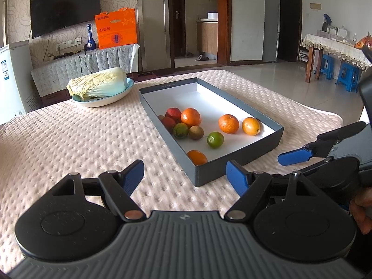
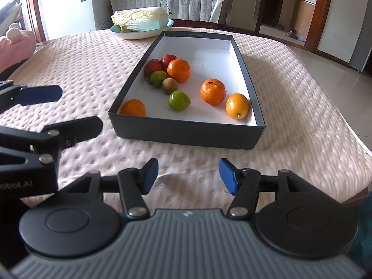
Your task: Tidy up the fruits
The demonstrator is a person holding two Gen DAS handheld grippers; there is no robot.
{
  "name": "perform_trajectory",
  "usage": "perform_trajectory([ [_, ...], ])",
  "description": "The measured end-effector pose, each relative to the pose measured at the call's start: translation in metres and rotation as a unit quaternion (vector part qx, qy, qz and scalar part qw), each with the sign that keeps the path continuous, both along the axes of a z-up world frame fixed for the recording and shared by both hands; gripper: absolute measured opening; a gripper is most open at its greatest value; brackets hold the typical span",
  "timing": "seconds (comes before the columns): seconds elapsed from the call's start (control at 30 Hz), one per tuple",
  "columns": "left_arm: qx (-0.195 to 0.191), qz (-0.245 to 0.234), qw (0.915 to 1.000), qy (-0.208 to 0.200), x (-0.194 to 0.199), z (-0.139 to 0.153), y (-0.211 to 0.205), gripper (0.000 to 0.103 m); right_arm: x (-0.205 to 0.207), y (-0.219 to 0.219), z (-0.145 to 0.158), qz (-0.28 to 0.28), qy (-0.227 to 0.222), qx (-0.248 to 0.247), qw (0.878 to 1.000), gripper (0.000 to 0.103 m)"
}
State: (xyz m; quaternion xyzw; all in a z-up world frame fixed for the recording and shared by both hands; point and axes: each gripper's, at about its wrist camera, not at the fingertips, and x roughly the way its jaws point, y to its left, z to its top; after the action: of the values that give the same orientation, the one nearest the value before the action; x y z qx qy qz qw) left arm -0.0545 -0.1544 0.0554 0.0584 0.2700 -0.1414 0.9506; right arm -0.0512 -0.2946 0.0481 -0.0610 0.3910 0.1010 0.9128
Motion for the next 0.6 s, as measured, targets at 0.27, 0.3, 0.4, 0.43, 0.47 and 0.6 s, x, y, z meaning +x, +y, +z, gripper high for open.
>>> perform_trajectory([
  [0.27, -0.006, 0.001, 1.0000, 0.000, -0.0004, 0.0014, 0.0019, 0.082, 0.0010, 0.0020, -0.0019, 0.000, 0.003, -0.006, 1.000, 0.061],
  [0.3, -0.006, 0.001, 1.0000, 0.000, -0.0003, 0.0015, 0.0020, 0.082, 0.0010, 0.0024, -0.0023, 0.002, 0.004, -0.007, 1.000, 0.061],
  [0.4, -0.005, 0.001, 1.0000, 0.001, 0.0002, 0.0009, 0.0013, 0.082, 0.0011, 0.0031, -0.0029, 0.003, 0.005, -0.009, 1.000, 0.061],
  [0.43, -0.004, 0.001, 1.0000, 0.001, 0.0002, 0.0004, 0.0010, 0.082, 0.0014, 0.0028, -0.0027, 0.002, 0.005, -0.008, 1.000, 0.061],
  [0.47, -0.003, 0.000, 1.0000, 0.001, -0.0003, 0.0000, 0.0007, 0.081, 0.0013, 0.0024, -0.0025, 0.002, 0.005, -0.007, 1.000, 0.061],
  [0.6, 0.001, -0.004, 1.0000, -0.003, -0.0017, -0.0002, -0.0003, 0.082, 0.0006, 0.0020, -0.0018, 0.001, 0.003, -0.006, 1.000, 0.061],
])
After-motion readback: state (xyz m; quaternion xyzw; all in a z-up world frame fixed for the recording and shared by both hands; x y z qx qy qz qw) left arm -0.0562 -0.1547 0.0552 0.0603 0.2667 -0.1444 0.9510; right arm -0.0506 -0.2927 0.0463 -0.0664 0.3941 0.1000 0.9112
